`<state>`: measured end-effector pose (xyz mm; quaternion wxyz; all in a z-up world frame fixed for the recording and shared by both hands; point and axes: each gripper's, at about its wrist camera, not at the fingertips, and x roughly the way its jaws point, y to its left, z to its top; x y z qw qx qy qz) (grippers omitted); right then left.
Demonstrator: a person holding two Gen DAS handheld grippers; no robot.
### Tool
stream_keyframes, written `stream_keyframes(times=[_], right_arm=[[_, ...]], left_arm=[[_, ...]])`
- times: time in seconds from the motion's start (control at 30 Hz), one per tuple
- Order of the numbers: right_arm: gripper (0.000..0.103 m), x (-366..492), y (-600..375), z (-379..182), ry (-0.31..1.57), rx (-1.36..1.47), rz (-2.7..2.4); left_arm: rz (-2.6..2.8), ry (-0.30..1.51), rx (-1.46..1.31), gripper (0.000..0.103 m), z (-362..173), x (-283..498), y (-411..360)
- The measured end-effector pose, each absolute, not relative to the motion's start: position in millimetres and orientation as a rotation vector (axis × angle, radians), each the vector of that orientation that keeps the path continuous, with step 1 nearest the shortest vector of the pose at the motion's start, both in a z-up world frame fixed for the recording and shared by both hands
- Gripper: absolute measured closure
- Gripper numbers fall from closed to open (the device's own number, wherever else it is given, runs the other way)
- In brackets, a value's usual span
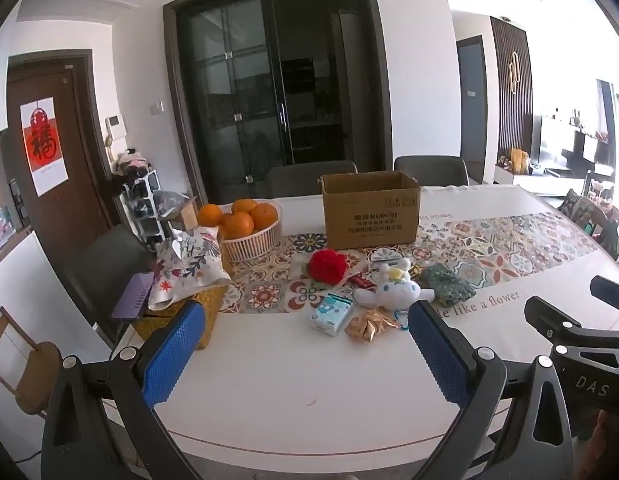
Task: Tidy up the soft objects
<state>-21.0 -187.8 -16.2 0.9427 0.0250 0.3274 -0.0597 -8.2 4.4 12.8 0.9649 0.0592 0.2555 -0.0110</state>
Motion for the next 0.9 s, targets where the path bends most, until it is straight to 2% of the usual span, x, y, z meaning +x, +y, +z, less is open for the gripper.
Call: stream_keyframes(times=[0.9], right_arm=[[0.001, -20.5, -183.7, -9.3, 0.648, 0.054, -0.113]], left_arm=[[-0.026, 0.499, 0.108, 0.0, 18.3, -10.6, 7.7]])
